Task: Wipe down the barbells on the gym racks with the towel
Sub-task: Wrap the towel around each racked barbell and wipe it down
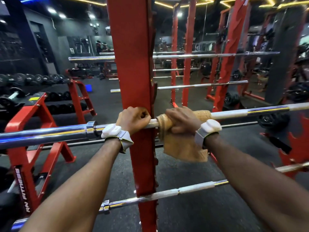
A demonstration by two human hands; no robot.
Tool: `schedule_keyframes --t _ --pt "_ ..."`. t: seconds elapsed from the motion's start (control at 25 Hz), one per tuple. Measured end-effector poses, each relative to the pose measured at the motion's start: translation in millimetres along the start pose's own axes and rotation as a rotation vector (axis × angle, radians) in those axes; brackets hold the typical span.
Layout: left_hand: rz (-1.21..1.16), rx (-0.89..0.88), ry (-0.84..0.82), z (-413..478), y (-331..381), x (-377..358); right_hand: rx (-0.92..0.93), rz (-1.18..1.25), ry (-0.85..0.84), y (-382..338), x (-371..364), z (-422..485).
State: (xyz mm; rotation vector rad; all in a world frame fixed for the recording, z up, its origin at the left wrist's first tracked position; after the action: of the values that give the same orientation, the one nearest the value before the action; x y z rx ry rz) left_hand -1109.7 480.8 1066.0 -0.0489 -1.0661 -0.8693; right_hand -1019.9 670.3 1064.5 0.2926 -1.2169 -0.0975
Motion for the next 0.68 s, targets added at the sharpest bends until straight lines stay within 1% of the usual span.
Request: schedule_keyframes --t 0.04,0.08,0.16,0.2,0.24,0.28,0.4,0.44,0.48,0.52,0.56,0.6,0.64,0.68 --pt "-0.008 -0.002 -0.004 0 -1 -1 -0.013 -0.007 0.001 12 2 -4" --pt "-0.012 -0.006 0.002 0 0 -3 -0.047 -0.065 0.015 14 1 -7" --pt "-0.007 -0.012 0.04 0 2 -4 -0.146 -0.181 0.083 -10 -6 4" --pt "-0.005 -0.008 0.047 1 3 -4 -0.179 -0.18 0.091 -29 -10 13" --pt "-0.002 -0.006 0.045 0 2 -4 -0.181 -0.154 0.12 -46 -13 19" --pt "0.0 -0.006 0.038 0 2 -4 -0.146 -0.154 0.173 -52 -14 19" --pt "-0.001 -0.017 0.015 0 1 -3 -0.033 -0.182 0.219 -7 -7 -2" --pt "0.001 -0.017 0.004 -2 1 -4 -0.056 -0.186 0.217 3 -9 -8" --pt "0.01 -0.021 -0.003 -2 2 -4 -0.119 -0.213 0.208 3 -12 -12" --pt "0.017 -0.024 -0.003 -2 4 -3 -0.205 -0.264 0.206 -10 -15 -11" --pt "0.02 -0.029 0.01 -1 5 -2 -0.232 -0.265 0.193 -32 -17 -3" --pt "0.014 -0.035 0.024 -1 5 -2 -0.209 -0.229 0.226 -49 -18 6" --pt "0.008 -0.04 0.025 0 4 -1 -0.15 -0.253 0.282 -55 -19 8" --pt "0.004 -0.042 0.011 0 3 -1 -0.081 -0.268 0.278 -48 -19 3"
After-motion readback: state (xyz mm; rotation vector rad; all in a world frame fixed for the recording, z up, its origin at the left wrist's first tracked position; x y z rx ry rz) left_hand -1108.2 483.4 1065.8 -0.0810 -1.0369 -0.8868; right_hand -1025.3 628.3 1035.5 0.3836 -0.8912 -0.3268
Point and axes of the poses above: each hand's wrist, its own z-axis towards the middle knuckle, its own x-axis out of the back of the hand, y = z × x, the point moved 3 cm from there along z, towards the middle knuckle, and after that the axes turned 8 degrees about -z, right-handed, at the moved point
